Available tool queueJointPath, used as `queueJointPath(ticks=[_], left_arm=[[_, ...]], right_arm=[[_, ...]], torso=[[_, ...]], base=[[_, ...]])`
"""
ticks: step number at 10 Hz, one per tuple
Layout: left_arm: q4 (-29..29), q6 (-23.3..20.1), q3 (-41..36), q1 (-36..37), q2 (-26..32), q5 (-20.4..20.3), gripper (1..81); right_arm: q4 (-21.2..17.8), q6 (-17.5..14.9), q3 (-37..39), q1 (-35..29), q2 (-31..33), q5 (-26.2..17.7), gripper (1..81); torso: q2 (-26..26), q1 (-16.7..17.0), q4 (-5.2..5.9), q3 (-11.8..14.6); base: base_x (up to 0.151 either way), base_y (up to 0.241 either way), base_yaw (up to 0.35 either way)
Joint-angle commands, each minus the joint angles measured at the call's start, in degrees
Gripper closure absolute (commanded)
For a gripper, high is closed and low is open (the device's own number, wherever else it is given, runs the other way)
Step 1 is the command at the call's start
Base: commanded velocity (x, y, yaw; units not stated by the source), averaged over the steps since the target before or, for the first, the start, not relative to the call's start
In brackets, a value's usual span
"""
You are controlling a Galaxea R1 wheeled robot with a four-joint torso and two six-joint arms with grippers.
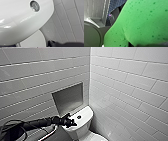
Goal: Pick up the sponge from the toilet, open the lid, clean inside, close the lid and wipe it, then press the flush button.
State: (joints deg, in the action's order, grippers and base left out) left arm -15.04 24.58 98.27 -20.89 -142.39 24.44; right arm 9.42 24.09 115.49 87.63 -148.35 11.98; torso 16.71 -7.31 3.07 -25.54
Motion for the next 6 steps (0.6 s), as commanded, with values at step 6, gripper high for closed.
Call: queueJointPath(ticks=[6], left_arm=[[-1.7,1.4,10.4,12.6,-7.0,0.4,81.1]], right_arm=[[-1.1,0.3,-0.5,-0.7,0.8,-2.7,81.1]], torso=[[0.0,0.0,0.00,0.0]], base=[[0.000,0.000,0.000]])
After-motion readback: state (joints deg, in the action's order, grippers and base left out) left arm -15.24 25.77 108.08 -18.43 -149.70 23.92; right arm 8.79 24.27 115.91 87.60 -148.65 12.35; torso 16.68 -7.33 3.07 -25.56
